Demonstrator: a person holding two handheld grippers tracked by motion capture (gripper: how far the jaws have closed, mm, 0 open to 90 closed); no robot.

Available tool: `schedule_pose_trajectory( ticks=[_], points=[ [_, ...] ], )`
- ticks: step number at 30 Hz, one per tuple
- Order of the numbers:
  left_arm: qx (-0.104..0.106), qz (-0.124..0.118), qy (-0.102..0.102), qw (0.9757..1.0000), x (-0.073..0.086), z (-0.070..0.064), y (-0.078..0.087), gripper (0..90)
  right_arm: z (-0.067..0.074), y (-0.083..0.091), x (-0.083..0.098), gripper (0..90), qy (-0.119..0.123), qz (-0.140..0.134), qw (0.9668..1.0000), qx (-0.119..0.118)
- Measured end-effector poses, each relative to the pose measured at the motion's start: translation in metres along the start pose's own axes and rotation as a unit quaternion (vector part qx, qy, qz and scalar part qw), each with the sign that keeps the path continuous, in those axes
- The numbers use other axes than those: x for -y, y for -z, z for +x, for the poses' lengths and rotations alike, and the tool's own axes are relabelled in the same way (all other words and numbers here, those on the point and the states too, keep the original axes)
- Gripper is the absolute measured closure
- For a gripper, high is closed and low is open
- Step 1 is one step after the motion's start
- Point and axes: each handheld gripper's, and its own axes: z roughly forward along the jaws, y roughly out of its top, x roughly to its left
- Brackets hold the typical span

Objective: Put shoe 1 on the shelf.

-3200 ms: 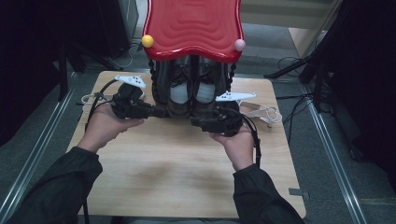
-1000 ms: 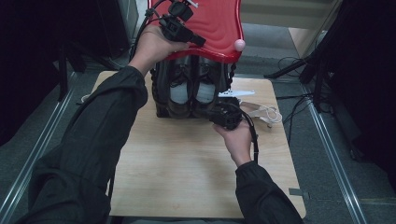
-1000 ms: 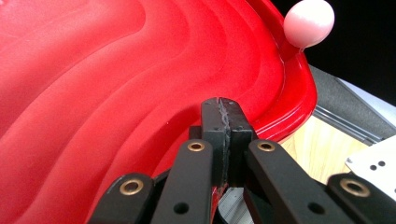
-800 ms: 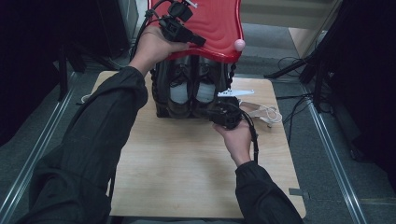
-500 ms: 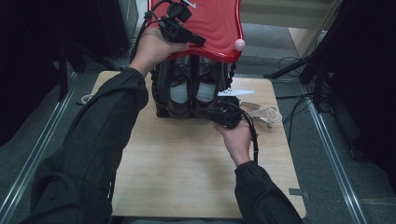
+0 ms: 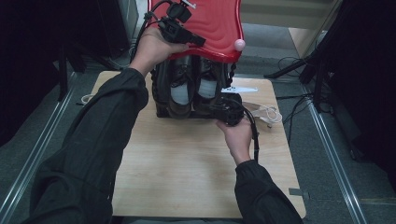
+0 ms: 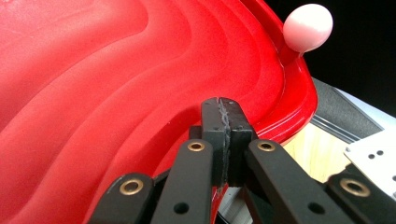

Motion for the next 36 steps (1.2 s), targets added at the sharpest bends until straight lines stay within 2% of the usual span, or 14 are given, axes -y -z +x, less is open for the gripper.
schedule_pose_trajectory(
  ticks=[2, 5, 12, 14, 25, 29, 33, 36],
  points=[
    [0.0, 0.0, -0.001, 1.0, 0.0, 0.0, 0.0, 90.0, -0.002, -0.002, 0.0, 90.0, -0.014, -0.009, 0.9999, -0.005],
    [-0.002, -0.001, -0.001, 1.0, 0.001, 0.0, 0.001, 90.0, -0.001, -0.006, 0.001, 90.0, -0.015, -0.012, 0.9998, -0.007],
    [0.0, -0.001, 0.001, 1.0, 0.001, 0.001, 0.0, 90.0, -0.006, 0.0, -0.006, 90.0, -0.009, -0.008, 0.9999, 0.012],
    [0.003, -0.003, 0.009, 1.0, 0.001, 0.001, 0.0, 90.0, -0.008, 0.0, -0.008, 90.0, -0.013, -0.007, 0.9998, 0.01],
    [0.0, -0.006, 0.009, 0.9999, 0.002, 0.001, 0.001, 90.0, -0.019, 0.001, -0.025, 90.0, -0.01, 0.008, 0.9993, 0.034],
    [0.002, -0.007, 0.012, 0.9999, 0.002, 0.002, 0.001, 90.0, -0.026, 0.001, -0.03, 90.0, -0.024, 0.003, 0.999, 0.037],
    [0.003, -0.008, 0.012, 0.9999, 0.002, 0.003, 0.001, 90.0, -0.033, 0.001, -0.034, 90.0, -0.038, 0.0, 0.998, 0.05],
    [0.0, -0.008, 0.01, 0.9999, 0.002, 0.002, 0.001, 90.0, -0.033, -0.001, -0.033, 90.0, -0.04, 0.005, 0.9979, 0.05]
  ],
)
